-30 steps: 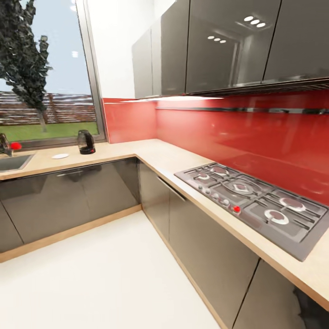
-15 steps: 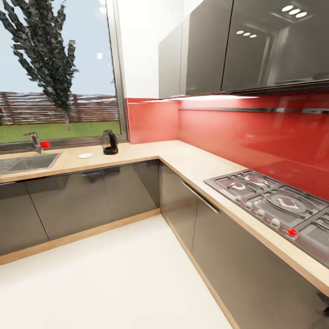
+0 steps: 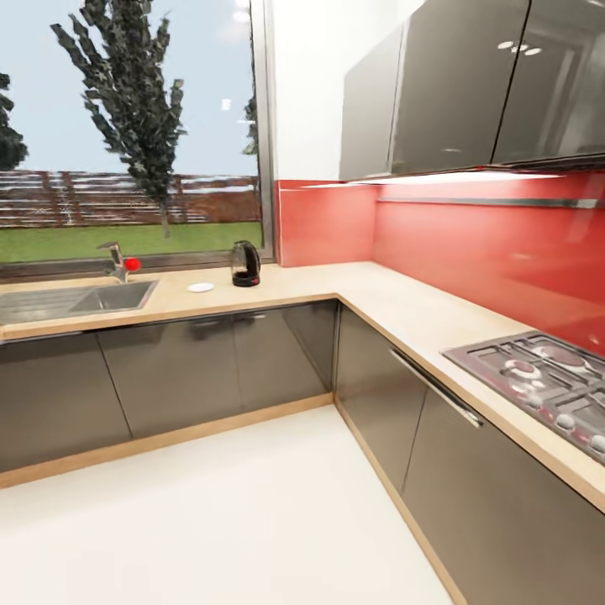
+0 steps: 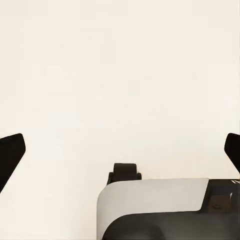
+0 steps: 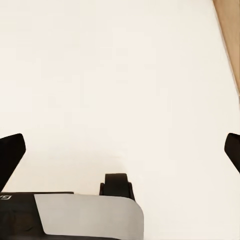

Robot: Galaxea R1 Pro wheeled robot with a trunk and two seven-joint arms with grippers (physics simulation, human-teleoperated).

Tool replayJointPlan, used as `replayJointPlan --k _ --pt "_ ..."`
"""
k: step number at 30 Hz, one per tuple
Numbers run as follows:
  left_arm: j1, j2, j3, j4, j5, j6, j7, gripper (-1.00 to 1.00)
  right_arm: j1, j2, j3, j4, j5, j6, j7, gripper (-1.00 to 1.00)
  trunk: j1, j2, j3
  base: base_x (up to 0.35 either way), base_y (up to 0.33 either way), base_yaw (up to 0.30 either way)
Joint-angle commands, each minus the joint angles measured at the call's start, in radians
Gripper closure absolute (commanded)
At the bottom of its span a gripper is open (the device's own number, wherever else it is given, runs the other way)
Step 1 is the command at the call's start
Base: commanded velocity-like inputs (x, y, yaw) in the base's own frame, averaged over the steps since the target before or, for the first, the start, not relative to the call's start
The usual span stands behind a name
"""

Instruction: Set up a coffee station on the kitchen countertop: keep the coffee maker on the countertop, move the bottle of coffee from the kitchen shelf to the counter next to the coffee maker, place a paper coffee filter on top of the coffee maker, put the saucer next to the coffee maker with the coffee cup on the saucer, and place the electric kettle next to the coffee maker.

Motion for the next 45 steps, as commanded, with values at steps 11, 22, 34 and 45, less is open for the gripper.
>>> replayJointPlan --k 11,22,34,45 --pt "0.000 0.000 0.001 -0.001 0.000 -0.002 0.000 -1.00 0.000 0.000 0.001 0.000 0.001 -0.001 0.001 -1.00 0.001 0.000 -0.001 0.305 0.123 0.228" --pt "0.000 0.000 0.001 -0.001 -0.001 -0.002 0.000 -1.00 0.000 0.000 0.000 0.000 0.001 -0.002 -0.001 -1.00 0.001 0.000 -0.001 0.328 0.006 0.175" --pt "0.000 0.000 0.001 -0.001 -0.001 -0.002 0.000 -1.00 0.000 0.001 0.000 0.000 0.001 -0.002 -0.003 -1.00 0.001 0.000 -0.001 0.329 0.000 0.268" --pt "0.000 0.000 0.001 -0.001 -0.001 -0.002 0.000 -1.00 0.000 0.001 0.000 0.000 0.001 -0.001 0.000 -1.00 0.001 0.000 -0.001 0.325 0.087 0.195"
